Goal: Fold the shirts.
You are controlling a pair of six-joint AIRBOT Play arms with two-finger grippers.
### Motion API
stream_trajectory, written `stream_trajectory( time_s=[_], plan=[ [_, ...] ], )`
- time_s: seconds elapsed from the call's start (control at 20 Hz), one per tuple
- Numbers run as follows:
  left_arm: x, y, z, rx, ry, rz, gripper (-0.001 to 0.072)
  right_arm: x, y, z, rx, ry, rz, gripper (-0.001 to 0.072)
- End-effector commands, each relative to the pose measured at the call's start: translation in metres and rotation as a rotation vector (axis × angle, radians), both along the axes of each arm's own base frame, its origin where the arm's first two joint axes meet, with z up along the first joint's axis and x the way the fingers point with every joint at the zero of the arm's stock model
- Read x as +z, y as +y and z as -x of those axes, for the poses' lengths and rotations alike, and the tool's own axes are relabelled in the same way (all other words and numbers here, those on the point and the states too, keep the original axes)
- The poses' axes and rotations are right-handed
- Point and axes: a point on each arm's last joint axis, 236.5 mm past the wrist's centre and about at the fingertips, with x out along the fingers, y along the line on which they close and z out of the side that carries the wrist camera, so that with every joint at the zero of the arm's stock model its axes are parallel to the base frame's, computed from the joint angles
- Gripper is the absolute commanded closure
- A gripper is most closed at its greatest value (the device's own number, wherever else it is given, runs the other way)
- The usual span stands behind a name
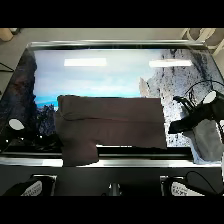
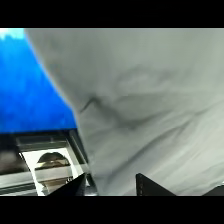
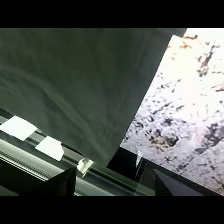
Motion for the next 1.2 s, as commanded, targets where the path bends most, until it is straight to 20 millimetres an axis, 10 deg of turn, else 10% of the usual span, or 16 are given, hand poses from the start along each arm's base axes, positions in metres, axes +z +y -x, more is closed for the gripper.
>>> stream_trajectory(
  time_s=[0.0, 0.6, 0.85, 1.15],
  plan=[
    [-0.013, -0.007, 0.010, 0.031, -0.018, 0.013, 0.0296, -0.005, 0.003, 0.012, 0.004, 0.006, -0.012, 0.0225],
    [-0.024, -0.015, -0.001, 0.019, -0.081, -0.038, 0.0330, -0.028, 0.007, 0.041, 0.000, 0.063, -0.007, 0.0201],
    [-0.024, -0.015, -0.001, 0.020, -0.079, -0.035, 0.0682, -0.035, 0.011, 0.054, -0.004, 0.100, -0.017, 0.0181],
    [-0.023, -0.016, 0.000, -0.003, -0.086, -0.031, 0.0685, -0.053, 0.024, 0.068, -0.042, 0.125, -0.051, 0.0092]
  ],
)
